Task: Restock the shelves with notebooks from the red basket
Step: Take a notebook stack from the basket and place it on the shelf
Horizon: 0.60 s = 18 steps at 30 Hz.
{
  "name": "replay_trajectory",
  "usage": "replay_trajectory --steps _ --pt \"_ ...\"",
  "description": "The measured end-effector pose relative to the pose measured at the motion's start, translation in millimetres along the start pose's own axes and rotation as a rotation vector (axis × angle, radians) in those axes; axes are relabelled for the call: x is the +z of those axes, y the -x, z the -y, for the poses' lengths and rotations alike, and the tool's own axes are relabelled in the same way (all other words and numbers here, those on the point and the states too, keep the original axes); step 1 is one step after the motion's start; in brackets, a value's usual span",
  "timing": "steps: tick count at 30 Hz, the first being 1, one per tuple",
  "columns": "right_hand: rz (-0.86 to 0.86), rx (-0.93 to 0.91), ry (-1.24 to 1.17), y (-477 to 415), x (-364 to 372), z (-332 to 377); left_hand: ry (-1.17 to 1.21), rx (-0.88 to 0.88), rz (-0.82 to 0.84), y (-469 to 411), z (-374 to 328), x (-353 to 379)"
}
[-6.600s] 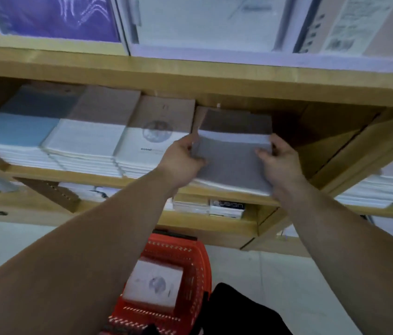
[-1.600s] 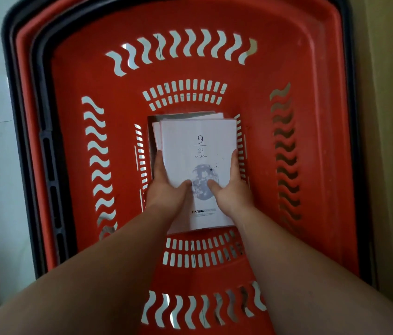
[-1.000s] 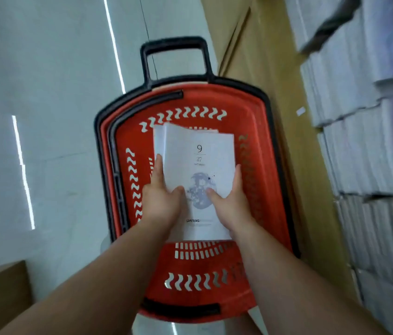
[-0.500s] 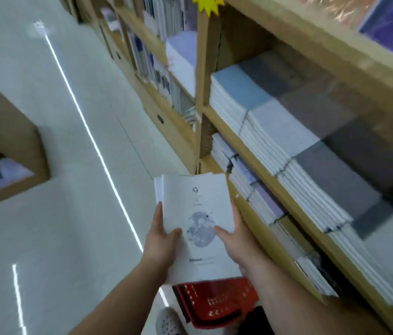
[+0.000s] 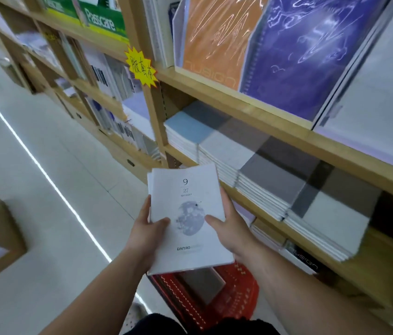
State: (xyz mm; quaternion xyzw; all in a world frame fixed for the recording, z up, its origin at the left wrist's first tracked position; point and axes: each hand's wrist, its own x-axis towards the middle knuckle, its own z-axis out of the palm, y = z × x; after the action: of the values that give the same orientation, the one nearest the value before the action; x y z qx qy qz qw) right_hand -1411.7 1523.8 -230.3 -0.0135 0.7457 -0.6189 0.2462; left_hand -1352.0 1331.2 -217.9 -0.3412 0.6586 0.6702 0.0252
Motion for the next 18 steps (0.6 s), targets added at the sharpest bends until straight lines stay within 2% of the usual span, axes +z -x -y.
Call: replay_trajectory --steps 4,10,14,18 --pt "-0.158 0.018 0.006 -18 22 12 -0.05 0.0 0.118 -48 -18 -13" --pt "-0.425 0.087 -0.051 -46 101 48 -0.141 0.041 0.339 -122 -64 -69" --pt "-0.547 0.087 -0.113 -54 141 70 -0.189 0.037 0.459 -152 -99 -100" --pt "-0.636 0.062 -0.183 -55 154 78 -0.193 0.055 0.541 -163 -123 -98"
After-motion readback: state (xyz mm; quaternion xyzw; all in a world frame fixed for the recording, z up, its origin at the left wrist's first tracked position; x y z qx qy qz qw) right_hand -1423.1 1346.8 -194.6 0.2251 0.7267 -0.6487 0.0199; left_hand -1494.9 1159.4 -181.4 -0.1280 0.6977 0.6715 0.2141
